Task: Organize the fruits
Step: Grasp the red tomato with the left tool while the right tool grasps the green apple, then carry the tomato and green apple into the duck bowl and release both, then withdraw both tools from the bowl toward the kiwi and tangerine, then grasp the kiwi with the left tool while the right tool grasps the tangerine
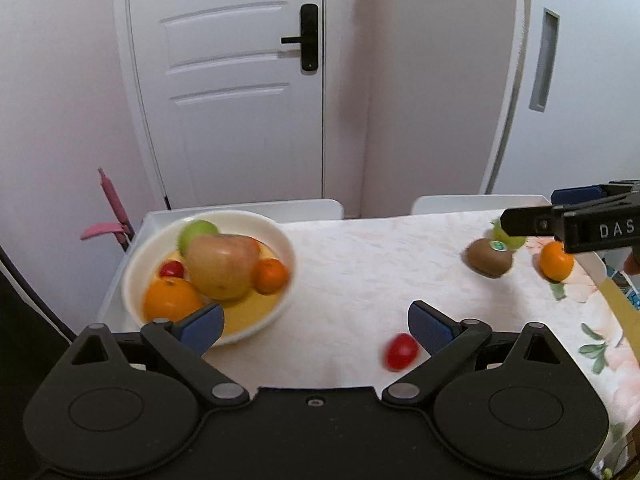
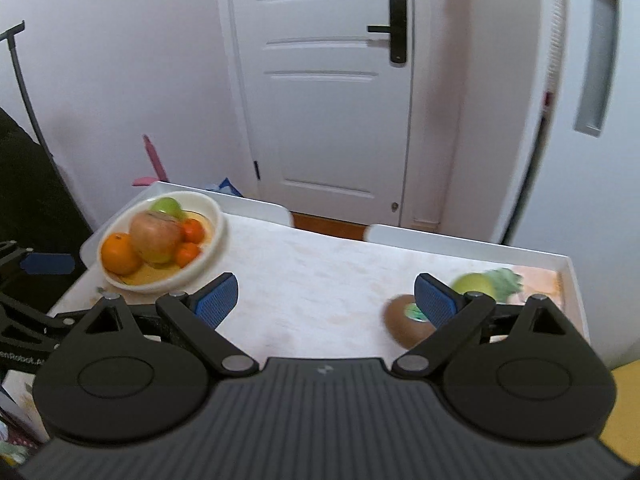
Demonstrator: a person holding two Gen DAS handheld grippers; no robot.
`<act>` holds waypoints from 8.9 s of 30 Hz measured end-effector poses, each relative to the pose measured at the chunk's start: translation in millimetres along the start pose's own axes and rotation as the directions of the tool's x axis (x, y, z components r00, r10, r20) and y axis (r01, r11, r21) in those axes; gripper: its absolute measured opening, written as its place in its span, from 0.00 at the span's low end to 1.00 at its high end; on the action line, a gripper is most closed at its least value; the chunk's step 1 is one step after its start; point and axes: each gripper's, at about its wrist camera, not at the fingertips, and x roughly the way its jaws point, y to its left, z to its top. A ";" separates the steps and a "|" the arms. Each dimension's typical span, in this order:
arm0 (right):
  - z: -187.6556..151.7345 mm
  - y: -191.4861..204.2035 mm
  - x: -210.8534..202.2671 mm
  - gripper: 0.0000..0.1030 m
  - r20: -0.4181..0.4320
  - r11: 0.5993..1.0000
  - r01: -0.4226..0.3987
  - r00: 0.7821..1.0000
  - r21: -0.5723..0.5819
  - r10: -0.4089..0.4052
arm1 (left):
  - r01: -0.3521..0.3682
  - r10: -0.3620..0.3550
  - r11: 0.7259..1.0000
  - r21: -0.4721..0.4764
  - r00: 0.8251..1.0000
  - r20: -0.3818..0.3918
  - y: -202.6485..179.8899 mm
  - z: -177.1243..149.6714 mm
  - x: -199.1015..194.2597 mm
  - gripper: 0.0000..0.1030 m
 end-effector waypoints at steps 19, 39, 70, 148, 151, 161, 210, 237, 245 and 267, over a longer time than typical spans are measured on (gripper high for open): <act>-19.9 -118.1 49.1 1.00 -0.058 0.999 -0.025 0.998 -0.030 0.023 | -0.171 0.165 0.977 -0.125 0.985 -0.053 -84.0 -24.8 53.5 0.87; -29.6 -135.8 95.4 0.91 -0.117 0.999 -0.041 0.992 -0.018 0.039 | -0.206 0.185 0.965 -0.165 0.973 -0.136 -91.9 -41.6 95.0 0.38; -24.7 -148.1 137.1 0.69 -0.184 0.994 -0.057 0.980 0.095 0.074 | -0.195 0.175 0.965 -0.174 0.977 -0.124 -89.7 -36.1 96.8 0.37; 101.0 165.6 189.2 0.69 -0.109 0.991 -0.088 0.989 0.103 0.099 | -0.055 0.053 0.998 -0.045 0.998 -0.025 188.0 54.0 121.0 0.90; 102.3 166.8 192.0 0.69 -0.118 0.992 -0.090 0.988 0.091 0.100 | -0.044 0.043 0.998 -0.050 0.999 -0.017 189.8 50.8 109.5 0.95; 98.7 170.7 214.3 0.69 -0.149 0.990 -0.108 0.982 0.086 0.120 | -0.080 0.084 0.995 -0.064 0.994 0.063 191.1 37.0 76.9 1.00; 61.2 115.1 32.5 0.99 -0.026 0.984 0.032 0.999 0.176 -0.028 | -0.097 0.092 0.994 0.041 0.989 0.114 125.2 34.3 -0.9 1.00; -48.7 -101.7 -30.2 0.99 -0.048 0.965 0.203 0.979 0.168 -0.197 | 0.136 -0.151 0.974 0.181 0.986 0.070 -75.8 34.1 38.0 1.00; -75.4 -139.5 -4.6 0.99 -0.050 0.980 0.156 0.987 0.128 -0.151 | 0.248 -0.257 0.936 0.248 0.966 0.004 -125.6 36.0 97.5 1.00; -93.7 -161.0 51.2 0.96 -0.063 0.994 0.064 0.996 0.085 -0.059 | 0.301 -0.286 0.919 0.253 0.953 -0.097 -185.7 30.9 187.2 0.73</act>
